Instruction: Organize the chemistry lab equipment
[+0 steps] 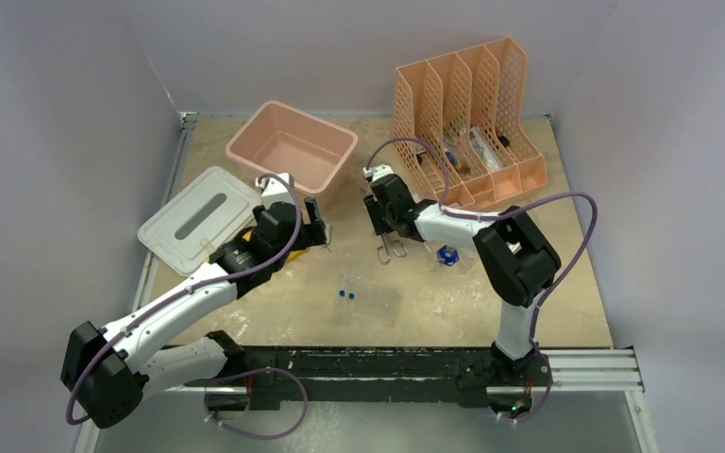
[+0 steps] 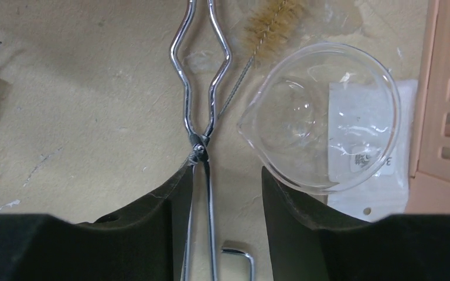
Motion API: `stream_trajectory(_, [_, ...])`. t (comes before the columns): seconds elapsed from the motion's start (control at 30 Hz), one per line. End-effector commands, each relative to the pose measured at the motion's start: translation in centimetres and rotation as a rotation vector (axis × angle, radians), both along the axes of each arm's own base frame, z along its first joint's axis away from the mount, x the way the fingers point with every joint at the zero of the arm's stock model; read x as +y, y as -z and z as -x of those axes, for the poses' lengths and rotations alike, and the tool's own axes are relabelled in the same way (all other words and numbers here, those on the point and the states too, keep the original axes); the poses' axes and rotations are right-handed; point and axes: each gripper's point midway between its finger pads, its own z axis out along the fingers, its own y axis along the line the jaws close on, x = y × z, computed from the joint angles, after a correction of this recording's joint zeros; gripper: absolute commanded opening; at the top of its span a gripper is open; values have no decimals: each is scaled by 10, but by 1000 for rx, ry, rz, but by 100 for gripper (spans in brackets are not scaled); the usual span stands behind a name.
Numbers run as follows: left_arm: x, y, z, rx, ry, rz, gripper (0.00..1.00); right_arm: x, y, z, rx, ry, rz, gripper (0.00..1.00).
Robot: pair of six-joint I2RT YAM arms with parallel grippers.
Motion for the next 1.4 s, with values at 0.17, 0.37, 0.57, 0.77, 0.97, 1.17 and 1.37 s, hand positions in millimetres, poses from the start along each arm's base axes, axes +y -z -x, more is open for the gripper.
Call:
stream_trajectory(0.17, [-1, -7, -5, -111, 13, 54, 79, 24, 1, -3, 63, -188, -53, 42])
stream_trajectory(0.37, [-3, -11, -4, -117, 36, 43, 78, 22, 23, 8, 157, -180, -41, 34])
stream_trajectory(0.57, [-11, -34, -6, -137, 49, 104, 77, 8, 28, 9, 161, -126, 7, 18])
stream_trajectory(0.77, [-25, -46, -10, -135, 52, 189, 77, 13, -11, 14, 86, -175, -63, 14])
stream_trajectory(0.97, [-30, -57, -15, -130, 26, 236, 78, 11, -52, 16, 13, -172, -115, 13])
stream_trajectory(1.17, [-52, -75, -20, -131, 60, 349, 81, 12, -94, 19, -67, -174, -194, 12])
stream_trajectory(1.37, [-73, -104, -40, -138, 86, 571, 86, 23, -166, 26, -184, -227, -358, 12])
